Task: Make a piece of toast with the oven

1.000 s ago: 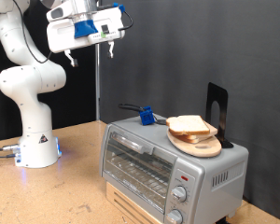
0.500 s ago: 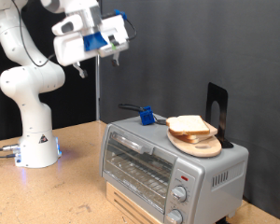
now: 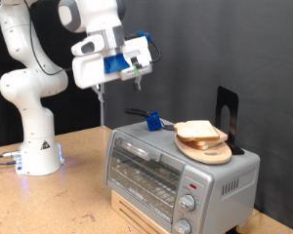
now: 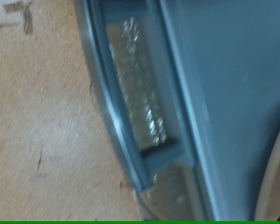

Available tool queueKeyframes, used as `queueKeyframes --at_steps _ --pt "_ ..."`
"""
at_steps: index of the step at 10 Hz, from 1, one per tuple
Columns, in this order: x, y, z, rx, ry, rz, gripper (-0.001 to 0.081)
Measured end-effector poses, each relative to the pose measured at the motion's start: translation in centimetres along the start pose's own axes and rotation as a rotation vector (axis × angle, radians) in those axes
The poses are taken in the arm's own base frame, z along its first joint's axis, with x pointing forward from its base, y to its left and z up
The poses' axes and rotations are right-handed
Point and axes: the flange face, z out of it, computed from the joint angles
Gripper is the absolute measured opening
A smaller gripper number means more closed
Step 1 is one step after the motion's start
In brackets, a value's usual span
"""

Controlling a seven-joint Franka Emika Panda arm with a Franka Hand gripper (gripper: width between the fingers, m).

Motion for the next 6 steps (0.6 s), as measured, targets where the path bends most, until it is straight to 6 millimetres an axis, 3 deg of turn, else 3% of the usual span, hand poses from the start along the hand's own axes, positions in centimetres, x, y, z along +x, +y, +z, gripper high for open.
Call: queueKeyframes --at_steps 2,6 --pt "0.6 -0.5 1.5 -0.008 0.043 -0.005 0.0806" --pt "0.4 0.1 2.1 0.028 -0.057 -0.046 0.0806"
